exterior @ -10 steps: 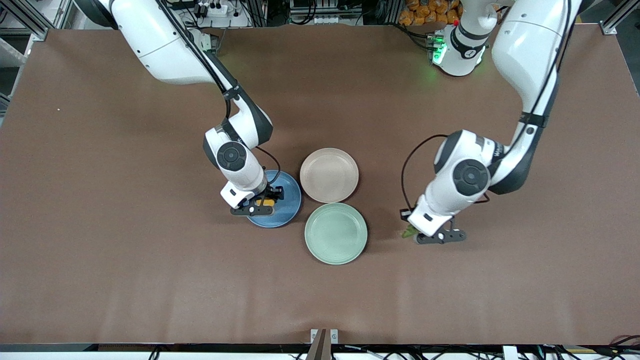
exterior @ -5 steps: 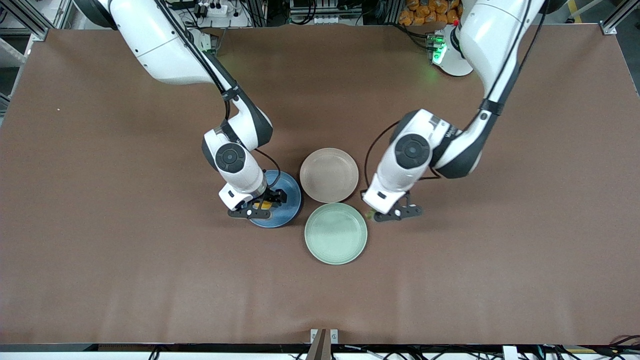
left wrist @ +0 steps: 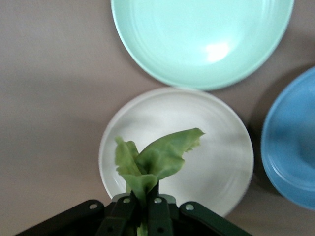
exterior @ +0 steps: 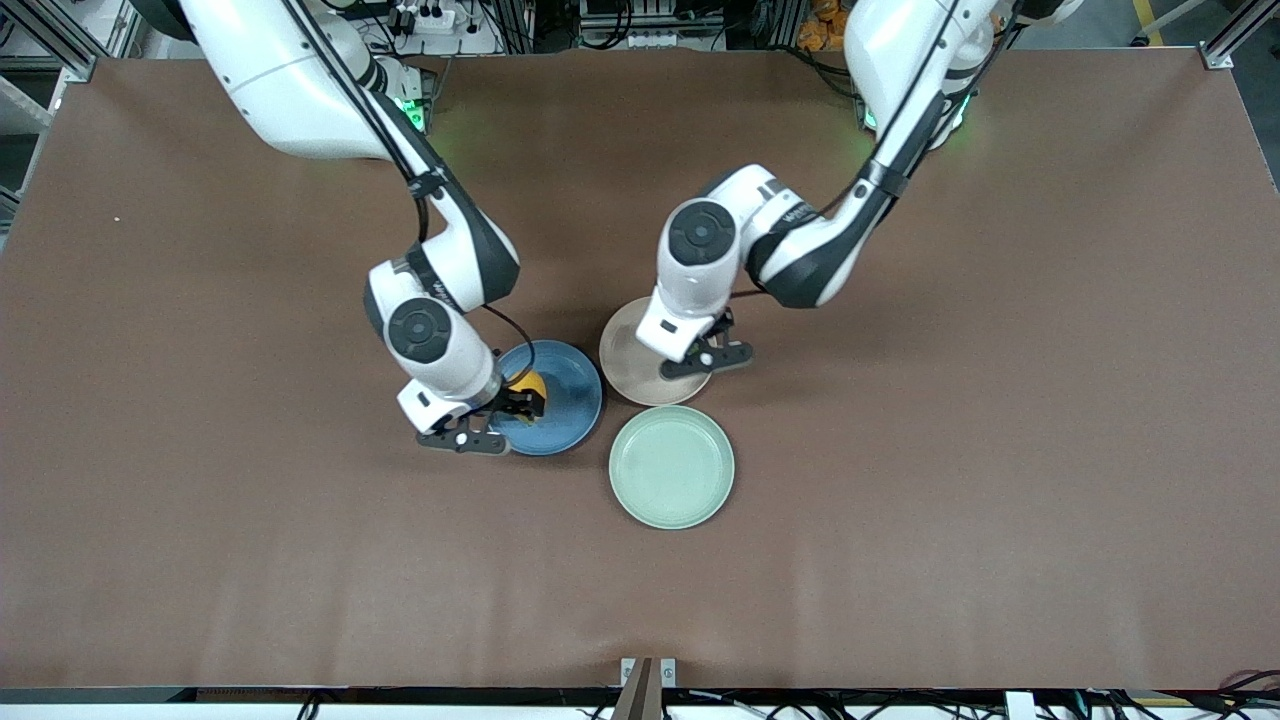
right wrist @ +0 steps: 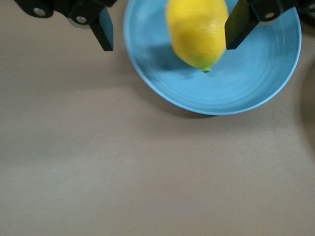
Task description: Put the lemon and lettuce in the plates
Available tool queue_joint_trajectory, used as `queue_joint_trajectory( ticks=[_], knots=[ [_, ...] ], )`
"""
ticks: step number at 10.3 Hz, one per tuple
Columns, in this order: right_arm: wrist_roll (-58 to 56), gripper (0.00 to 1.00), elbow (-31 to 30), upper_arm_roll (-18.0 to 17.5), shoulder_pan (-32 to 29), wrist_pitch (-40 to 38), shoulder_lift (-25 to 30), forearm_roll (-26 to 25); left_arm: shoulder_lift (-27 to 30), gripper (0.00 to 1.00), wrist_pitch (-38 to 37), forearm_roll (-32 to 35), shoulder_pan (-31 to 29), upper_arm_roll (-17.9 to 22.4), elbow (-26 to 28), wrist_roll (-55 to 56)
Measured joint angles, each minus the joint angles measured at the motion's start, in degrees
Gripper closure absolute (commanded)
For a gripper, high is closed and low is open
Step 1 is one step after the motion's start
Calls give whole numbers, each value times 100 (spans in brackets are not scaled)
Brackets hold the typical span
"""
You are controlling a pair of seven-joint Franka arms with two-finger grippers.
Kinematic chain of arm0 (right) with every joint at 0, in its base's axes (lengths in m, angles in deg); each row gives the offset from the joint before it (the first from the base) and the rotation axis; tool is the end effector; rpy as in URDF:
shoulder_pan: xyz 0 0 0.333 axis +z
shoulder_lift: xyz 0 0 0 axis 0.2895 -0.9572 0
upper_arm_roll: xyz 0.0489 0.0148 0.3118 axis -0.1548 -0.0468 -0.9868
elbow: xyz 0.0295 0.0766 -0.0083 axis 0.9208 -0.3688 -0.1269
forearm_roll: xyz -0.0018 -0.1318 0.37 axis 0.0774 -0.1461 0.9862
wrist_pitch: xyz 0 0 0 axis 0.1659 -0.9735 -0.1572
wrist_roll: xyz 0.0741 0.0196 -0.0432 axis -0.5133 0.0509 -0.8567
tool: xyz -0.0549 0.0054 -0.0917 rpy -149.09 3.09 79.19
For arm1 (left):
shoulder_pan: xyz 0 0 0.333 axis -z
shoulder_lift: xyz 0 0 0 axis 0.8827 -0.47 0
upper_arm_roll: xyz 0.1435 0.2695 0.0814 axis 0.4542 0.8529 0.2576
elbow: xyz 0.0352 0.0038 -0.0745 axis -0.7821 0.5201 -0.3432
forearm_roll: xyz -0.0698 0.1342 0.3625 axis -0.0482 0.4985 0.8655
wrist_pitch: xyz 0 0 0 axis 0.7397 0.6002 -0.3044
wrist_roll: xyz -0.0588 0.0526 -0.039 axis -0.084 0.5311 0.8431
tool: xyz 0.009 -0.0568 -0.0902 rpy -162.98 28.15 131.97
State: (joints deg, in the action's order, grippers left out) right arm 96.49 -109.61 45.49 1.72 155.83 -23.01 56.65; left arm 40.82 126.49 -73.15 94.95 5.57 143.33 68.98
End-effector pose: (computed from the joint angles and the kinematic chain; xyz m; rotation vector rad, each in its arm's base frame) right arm 0.6134 0.2744 0.2656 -3.1073 0.1525 0.0500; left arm 0.4795 -0.4930 0.2867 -3.1199 -0.3589 0.0774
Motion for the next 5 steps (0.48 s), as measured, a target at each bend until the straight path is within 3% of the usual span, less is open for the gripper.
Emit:
queue_joint_trajectory(
  ticks=[1,2,3,5],
  knots=[
    [-307,0,3,5,-207,-349,237,82,-26,100,-1,0,173,6,8,205],
    [-521,0,2,15,-423,-641,486,108,-51,77,-1,0,276,11,9,288],
    [-660,0,-7,41,-615,-876,712,111,-59,1,-1,0,299,19,10,311],
    [-990,0,-91,243,-888,-1169,1097,111,-76,0,-5,10,279,58,19,311]
  ],
)
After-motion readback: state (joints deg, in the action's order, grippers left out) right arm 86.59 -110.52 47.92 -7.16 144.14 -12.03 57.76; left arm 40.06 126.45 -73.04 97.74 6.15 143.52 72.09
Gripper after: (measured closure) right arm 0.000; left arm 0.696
